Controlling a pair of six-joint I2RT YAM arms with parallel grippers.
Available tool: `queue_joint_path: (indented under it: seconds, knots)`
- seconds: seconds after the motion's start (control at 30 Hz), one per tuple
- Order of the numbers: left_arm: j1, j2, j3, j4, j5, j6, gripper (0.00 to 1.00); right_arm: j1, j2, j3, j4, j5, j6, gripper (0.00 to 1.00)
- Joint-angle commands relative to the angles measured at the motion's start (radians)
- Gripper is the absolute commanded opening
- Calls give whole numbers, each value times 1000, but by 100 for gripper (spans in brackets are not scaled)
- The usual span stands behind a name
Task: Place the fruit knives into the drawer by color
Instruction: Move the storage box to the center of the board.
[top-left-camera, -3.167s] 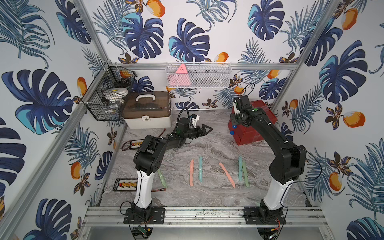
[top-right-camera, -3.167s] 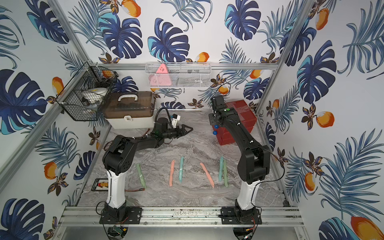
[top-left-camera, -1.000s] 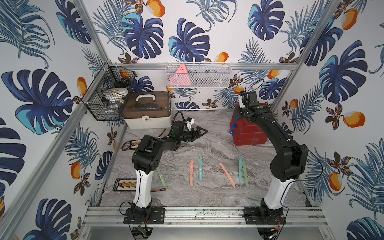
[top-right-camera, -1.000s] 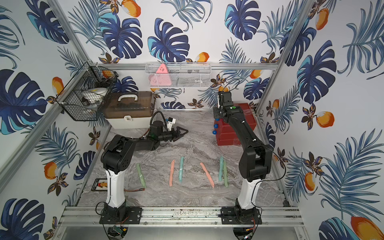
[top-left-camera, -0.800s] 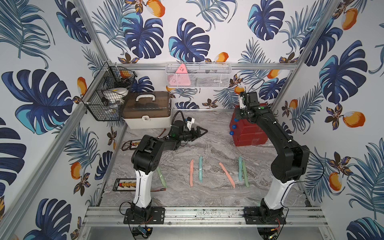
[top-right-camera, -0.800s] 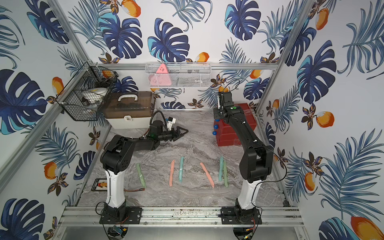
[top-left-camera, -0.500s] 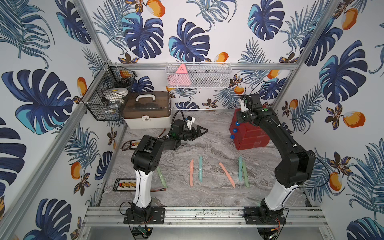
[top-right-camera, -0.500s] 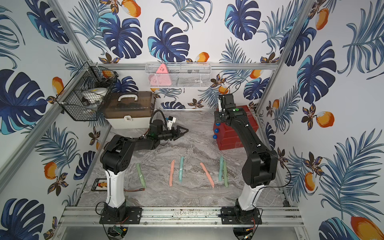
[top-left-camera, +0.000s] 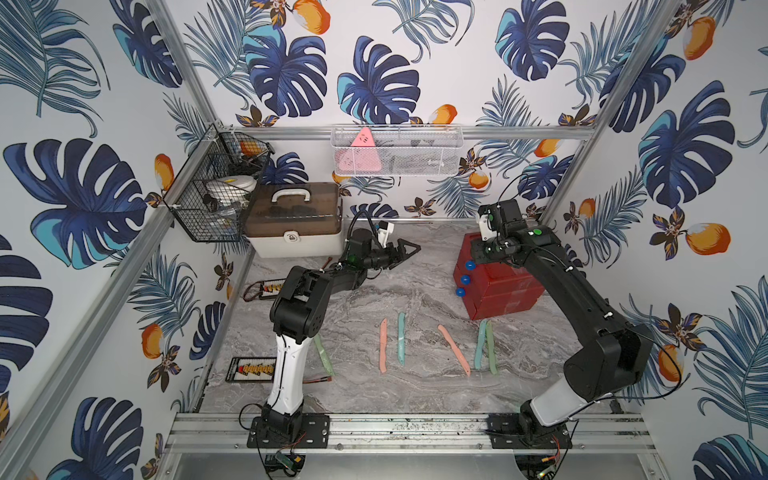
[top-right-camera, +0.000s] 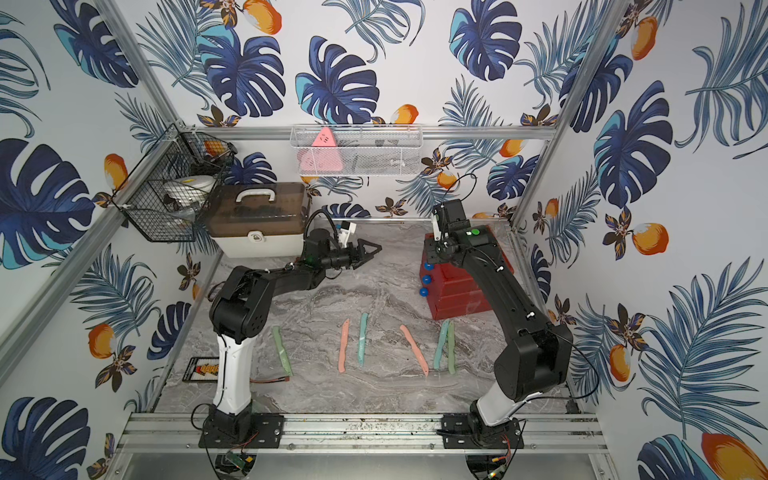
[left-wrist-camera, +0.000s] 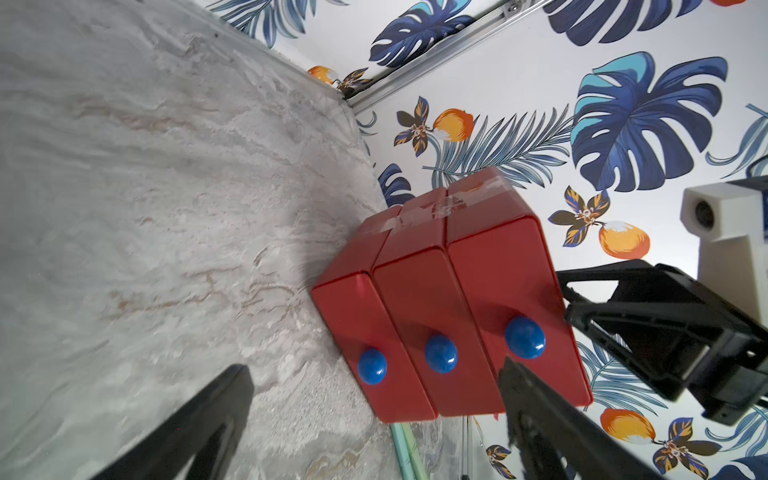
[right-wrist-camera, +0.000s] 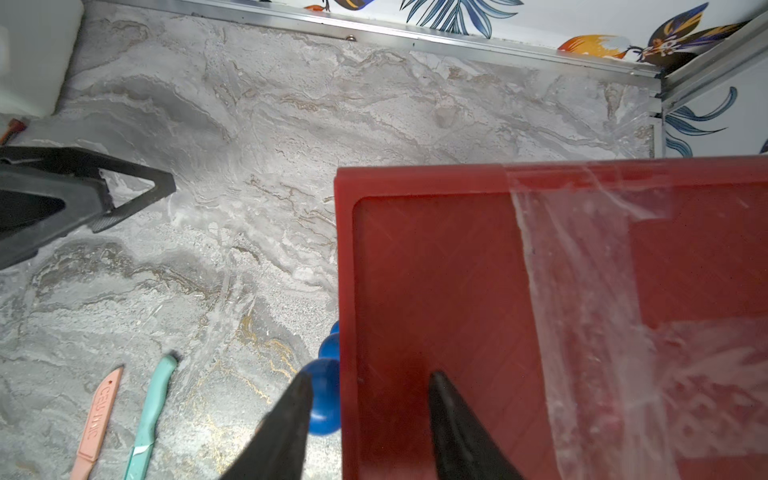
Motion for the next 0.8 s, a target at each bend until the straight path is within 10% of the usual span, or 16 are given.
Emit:
queue_joint_path:
  seconds: [0.0, 0.27, 0.43, 0.77]
  knots:
    - [-28, 41, 90, -10, 3, -18, 99, 3, -28, 55, -32, 69, 63, 62]
    - [-116, 222, 404, 2, -95, -97, 99, 2, -229, 139, -200, 300, 248, 61]
    - [-186, 335, 617, -86, -136, -62, 99, 1, -335, 113, -474, 357, 417, 0]
    - [-218, 425, 749, -147, -257, -14, 71, -1, -535, -110, -742, 296, 733, 0]
